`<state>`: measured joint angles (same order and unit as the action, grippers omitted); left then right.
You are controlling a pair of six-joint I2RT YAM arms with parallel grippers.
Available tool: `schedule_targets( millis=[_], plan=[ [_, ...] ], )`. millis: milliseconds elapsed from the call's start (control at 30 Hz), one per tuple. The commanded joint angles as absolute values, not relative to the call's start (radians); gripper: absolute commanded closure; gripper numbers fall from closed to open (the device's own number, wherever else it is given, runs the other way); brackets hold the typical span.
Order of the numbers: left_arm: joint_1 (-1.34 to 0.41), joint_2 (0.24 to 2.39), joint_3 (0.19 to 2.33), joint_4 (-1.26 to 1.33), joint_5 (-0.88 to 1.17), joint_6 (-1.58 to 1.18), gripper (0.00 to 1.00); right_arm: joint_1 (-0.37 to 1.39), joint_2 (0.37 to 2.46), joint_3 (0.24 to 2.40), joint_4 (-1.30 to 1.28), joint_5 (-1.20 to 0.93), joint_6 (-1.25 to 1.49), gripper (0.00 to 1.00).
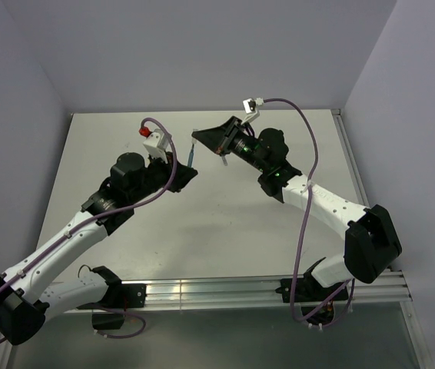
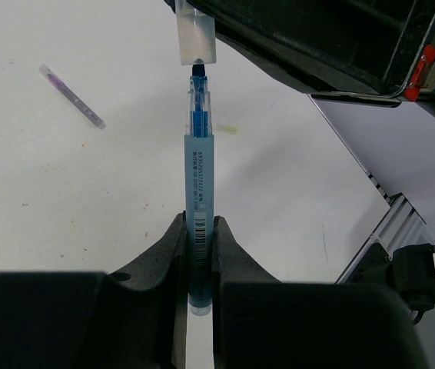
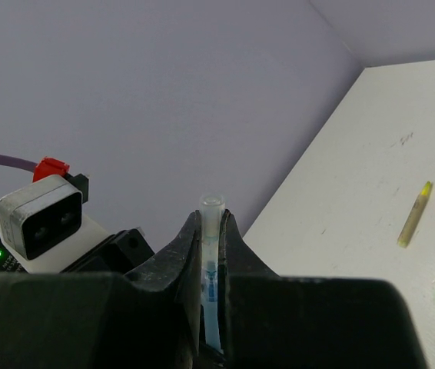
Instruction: Insert the pens into the pen caps
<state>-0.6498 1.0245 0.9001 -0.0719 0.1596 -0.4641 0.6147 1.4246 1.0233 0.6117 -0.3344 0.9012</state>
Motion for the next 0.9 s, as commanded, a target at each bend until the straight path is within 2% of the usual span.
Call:
schedule_targets(
  millis=[0,867],
  plan=[
    [-0.653,1.005,0.899,-0.037,0.153,-0.445,1.0,0.629,1.416,1.077,0.629,-0.342,0.882,1.0],
    [-0.643,0.951,0.885,-0.037,0.104,-0.443,1.0,0.67,1.453,1.111,0.598,-0.328,0.839,1.0]
  ],
)
